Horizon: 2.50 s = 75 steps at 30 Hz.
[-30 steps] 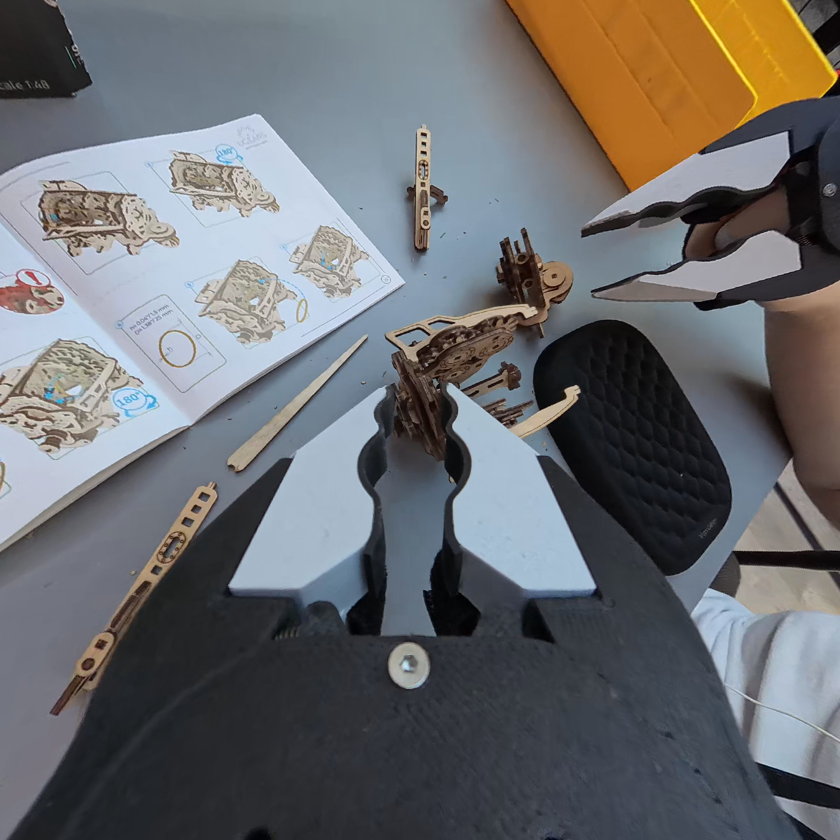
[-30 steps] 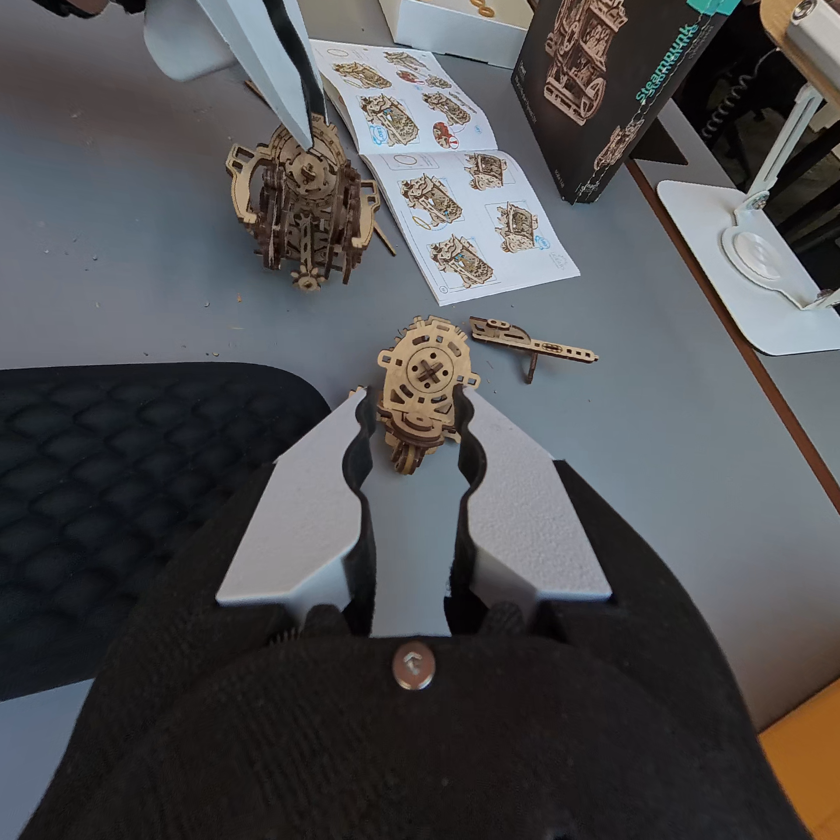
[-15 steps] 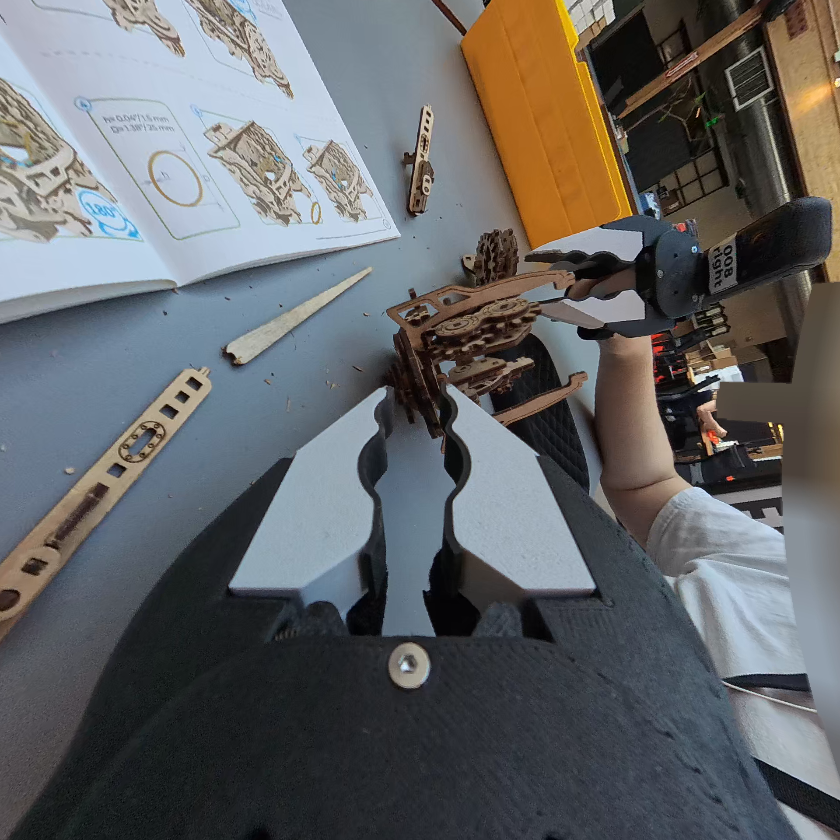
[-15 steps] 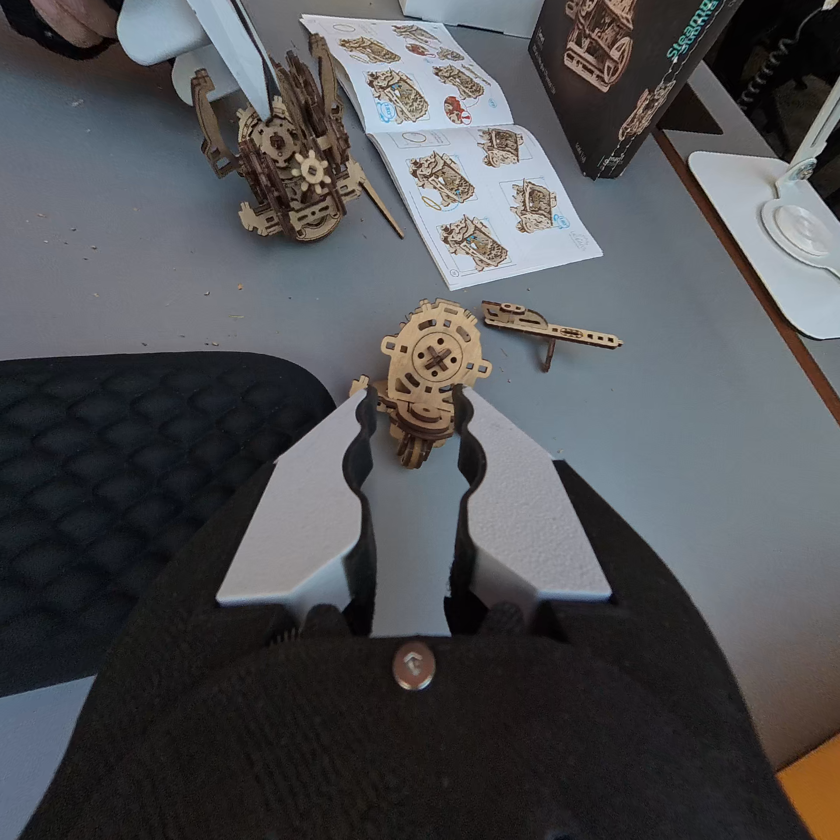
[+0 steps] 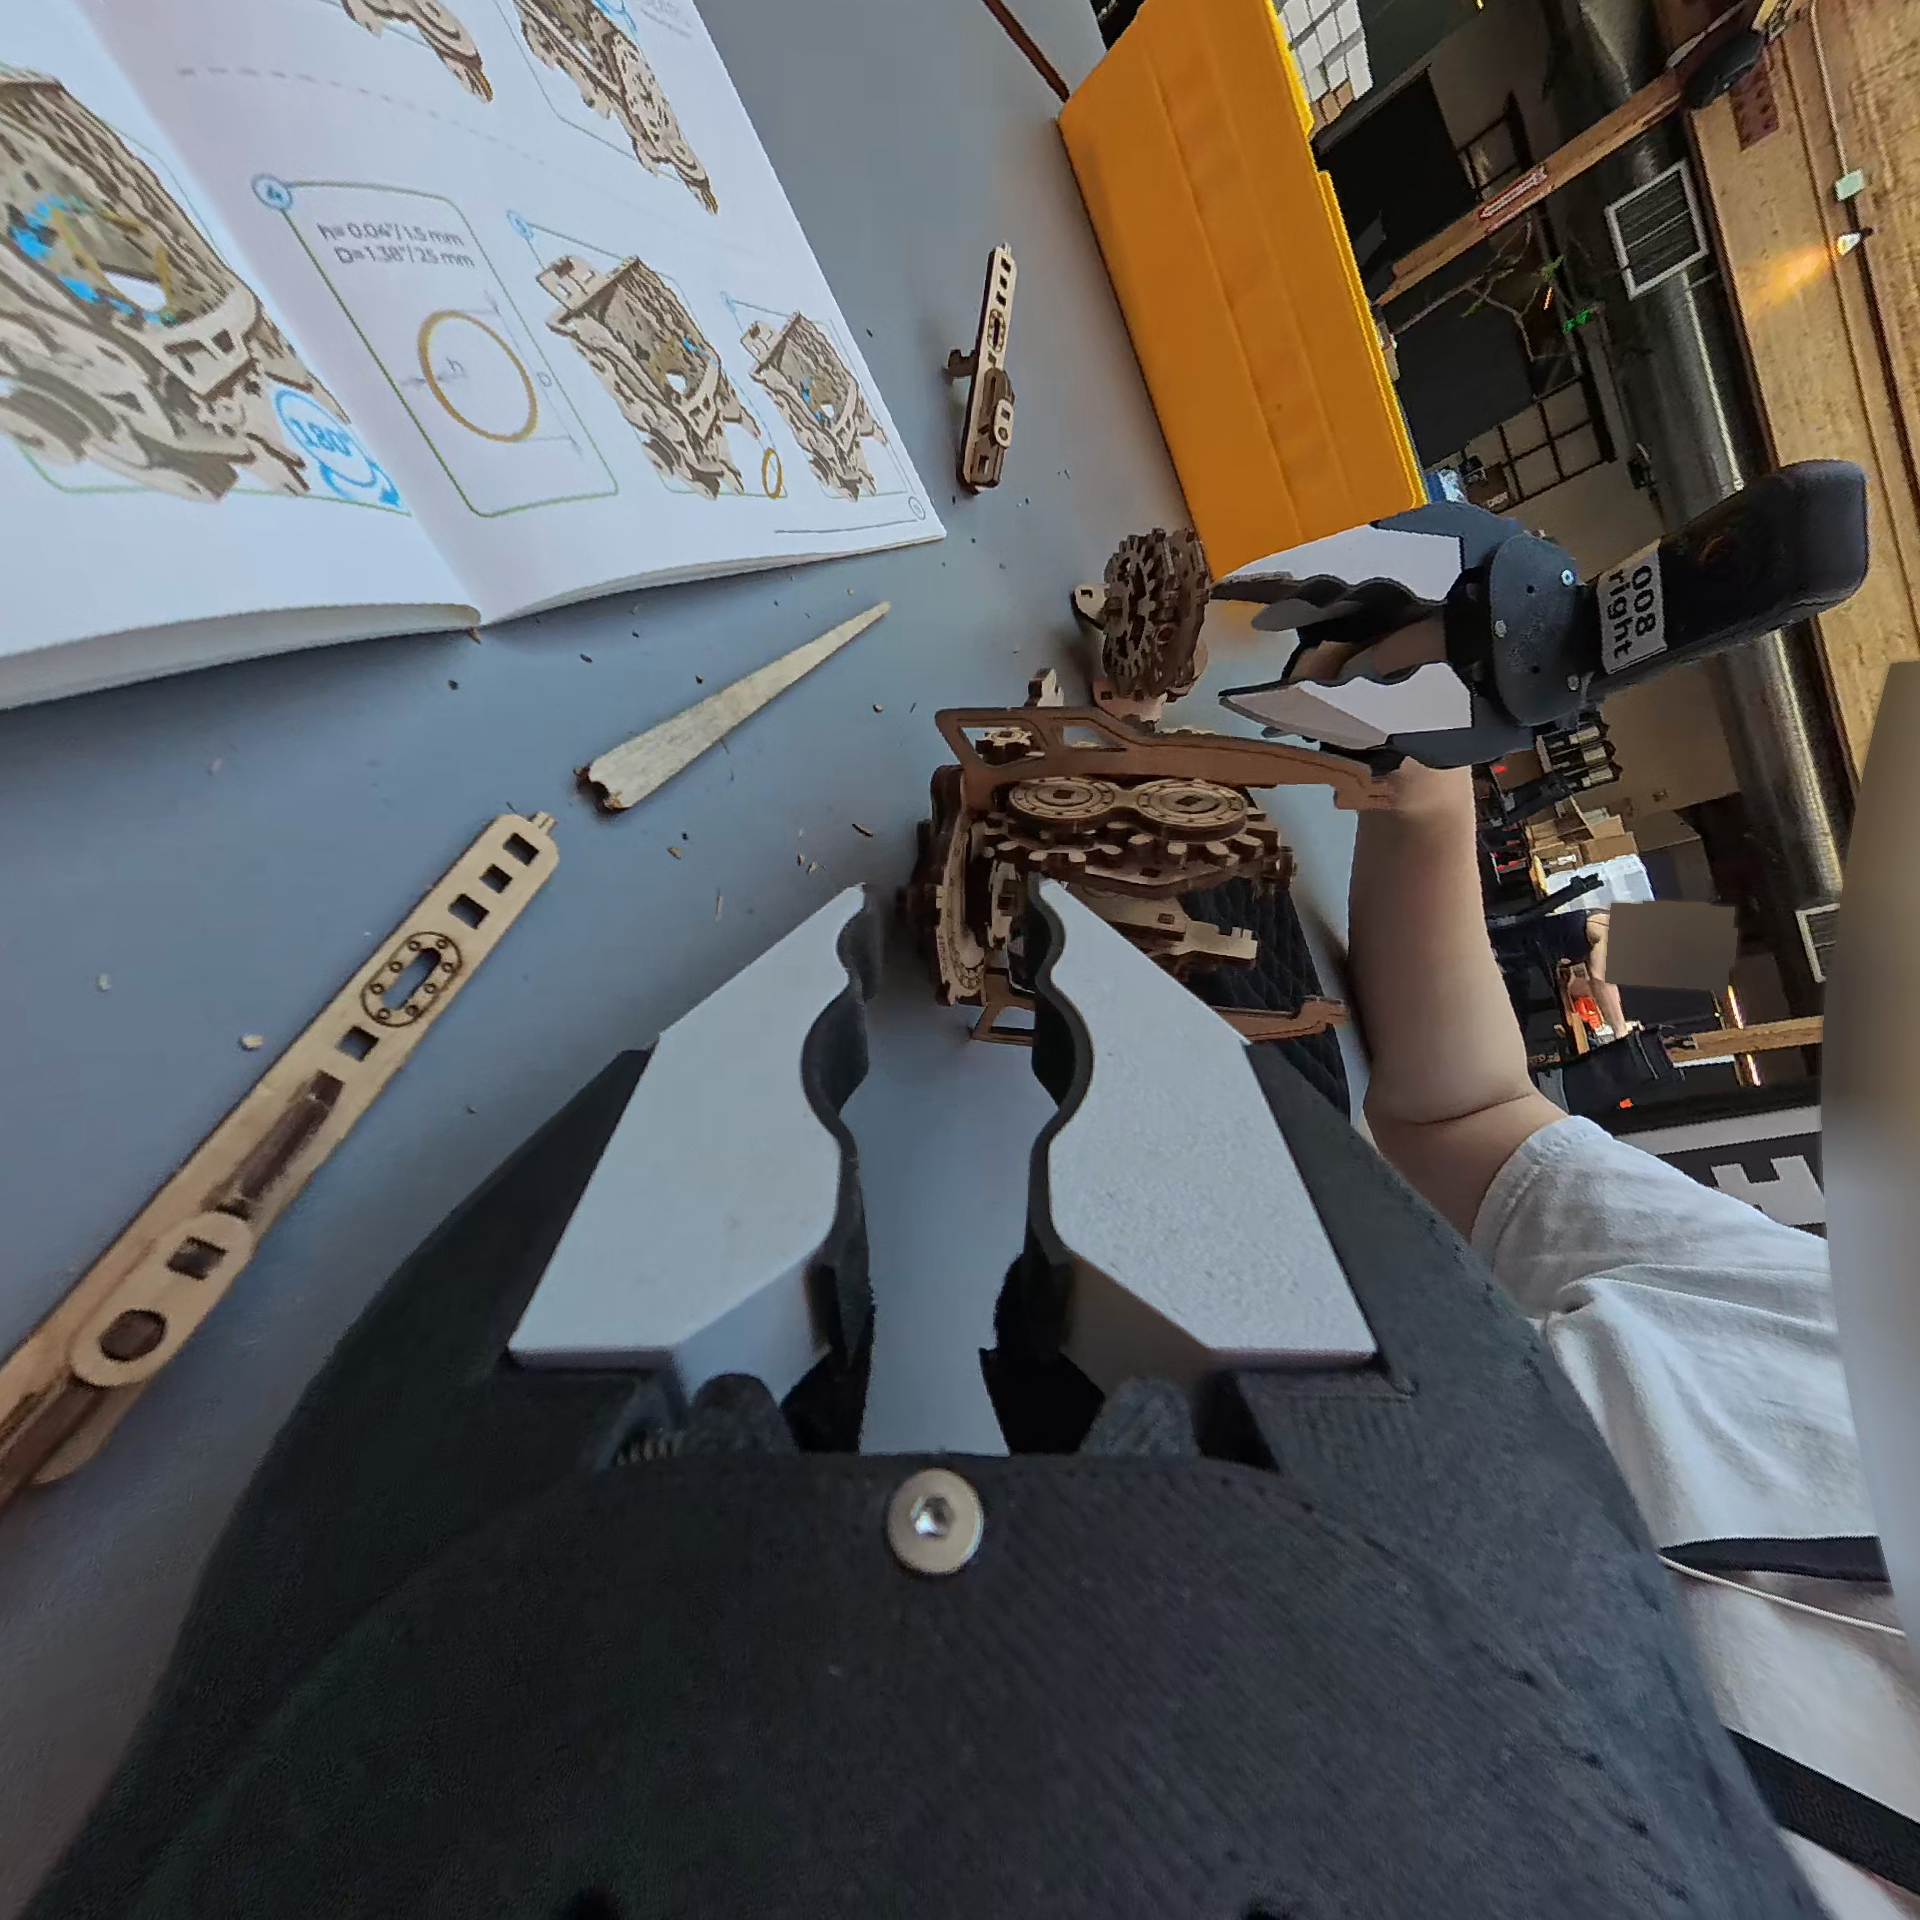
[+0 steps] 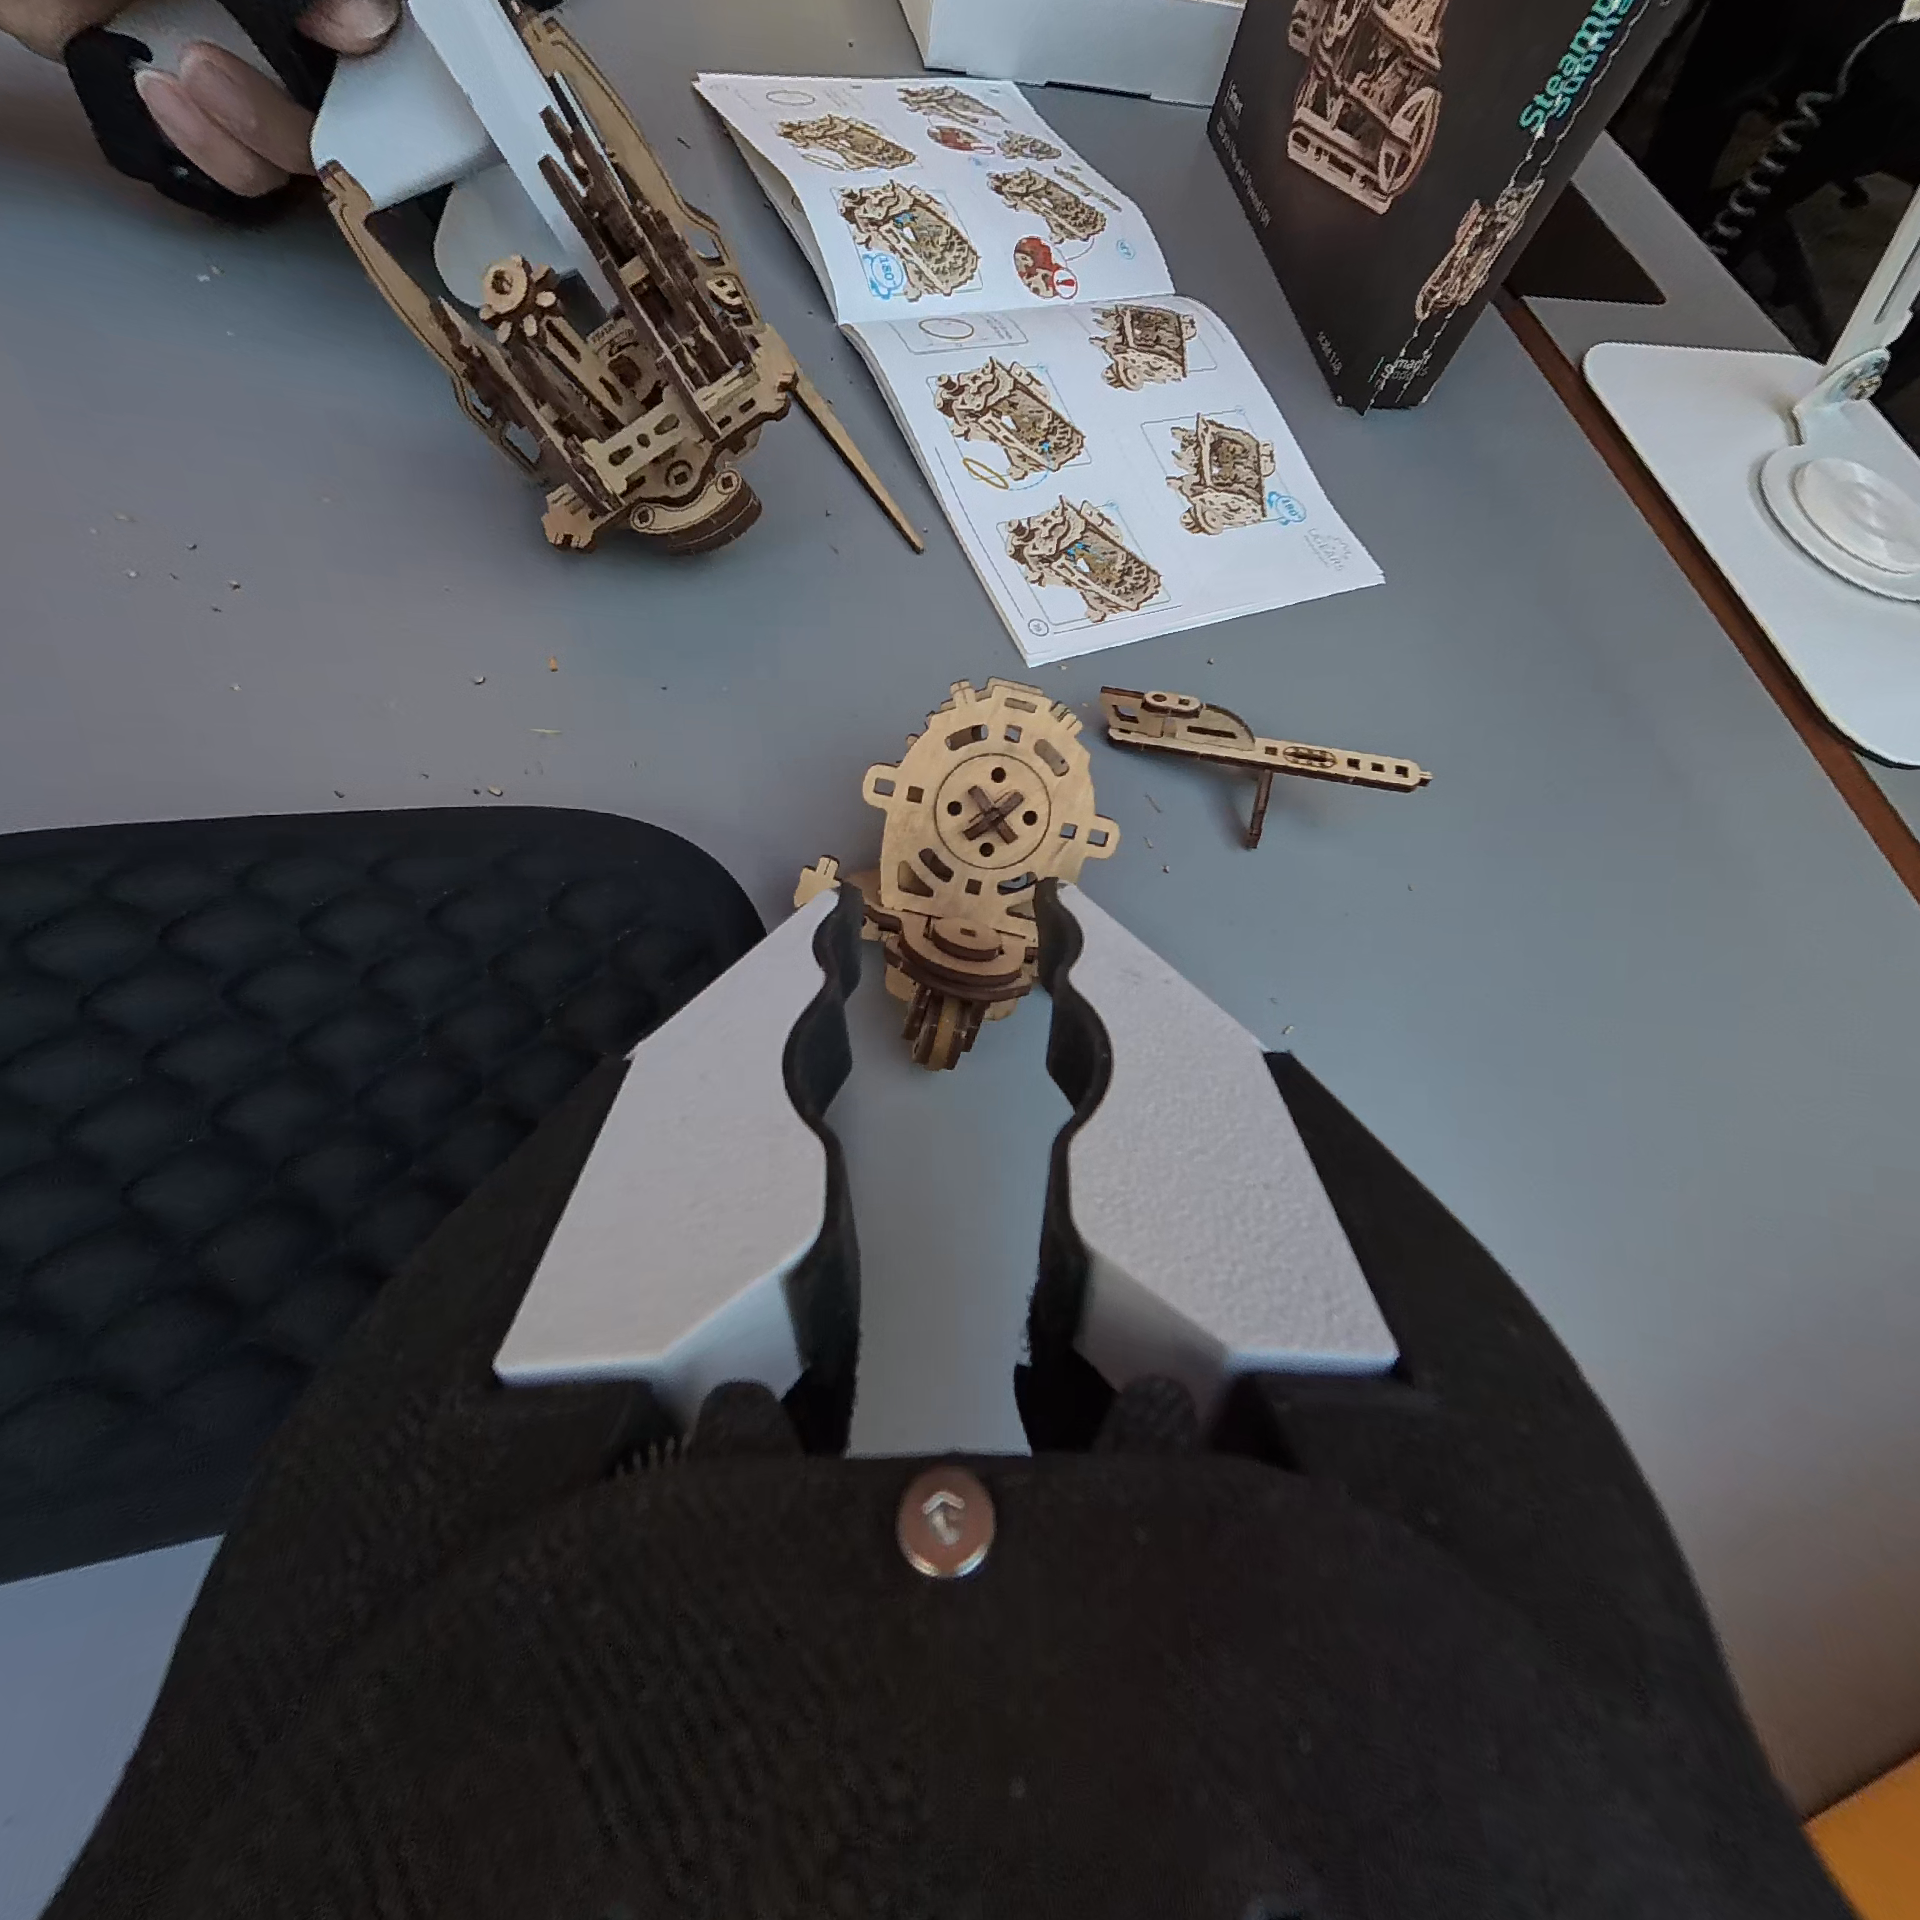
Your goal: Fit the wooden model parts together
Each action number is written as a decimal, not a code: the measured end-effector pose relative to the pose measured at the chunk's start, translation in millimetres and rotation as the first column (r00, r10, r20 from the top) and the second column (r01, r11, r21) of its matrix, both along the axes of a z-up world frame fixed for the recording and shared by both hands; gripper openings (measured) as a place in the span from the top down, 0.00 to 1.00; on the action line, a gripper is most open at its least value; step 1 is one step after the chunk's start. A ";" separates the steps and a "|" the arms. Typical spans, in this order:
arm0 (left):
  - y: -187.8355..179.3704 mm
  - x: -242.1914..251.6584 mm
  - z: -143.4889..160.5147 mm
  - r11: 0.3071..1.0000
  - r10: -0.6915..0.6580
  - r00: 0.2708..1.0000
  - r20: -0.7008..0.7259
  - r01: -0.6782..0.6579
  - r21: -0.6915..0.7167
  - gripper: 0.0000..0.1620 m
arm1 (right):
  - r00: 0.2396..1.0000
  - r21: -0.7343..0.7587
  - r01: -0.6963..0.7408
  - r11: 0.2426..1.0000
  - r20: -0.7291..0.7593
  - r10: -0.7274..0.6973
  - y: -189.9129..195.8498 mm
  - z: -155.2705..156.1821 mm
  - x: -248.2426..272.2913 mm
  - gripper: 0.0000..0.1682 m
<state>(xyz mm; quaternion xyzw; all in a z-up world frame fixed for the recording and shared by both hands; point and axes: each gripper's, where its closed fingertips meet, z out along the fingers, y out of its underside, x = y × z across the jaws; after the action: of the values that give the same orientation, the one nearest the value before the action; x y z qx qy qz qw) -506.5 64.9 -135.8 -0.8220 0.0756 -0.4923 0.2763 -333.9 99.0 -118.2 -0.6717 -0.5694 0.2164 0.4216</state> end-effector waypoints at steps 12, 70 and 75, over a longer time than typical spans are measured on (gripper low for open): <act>-7.9 -5.5 -0.3 1.000 0.007 1.000 0.000 -0.007 -0.003 0.83 | 1.000 0.001 -0.006 1.000 0.002 0.006 1.4 -1.0 3.7 0.77; -6.7 31.5 -12.5 0.676 -0.259 0.755 -0.603 0.587 0.445 0.47 | 0.999 -0.150 0.045 0.988 -0.020 -0.048 8.4 -23.1 7.3 0.75; -12.8 41.0 -12.8 0.639 -0.264 0.736 -0.623 0.618 0.459 0.47 | 0.997 -0.179 0.071 0.981 0.004 -0.071 8.8 -29.8 5.3 0.77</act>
<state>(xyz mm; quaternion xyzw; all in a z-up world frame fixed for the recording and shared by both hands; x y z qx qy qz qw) -465.6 52.1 -148.6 -0.7273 0.5139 -0.2581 0.3747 -328.6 107.9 -148.0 -0.7266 -0.5229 0.2522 0.3675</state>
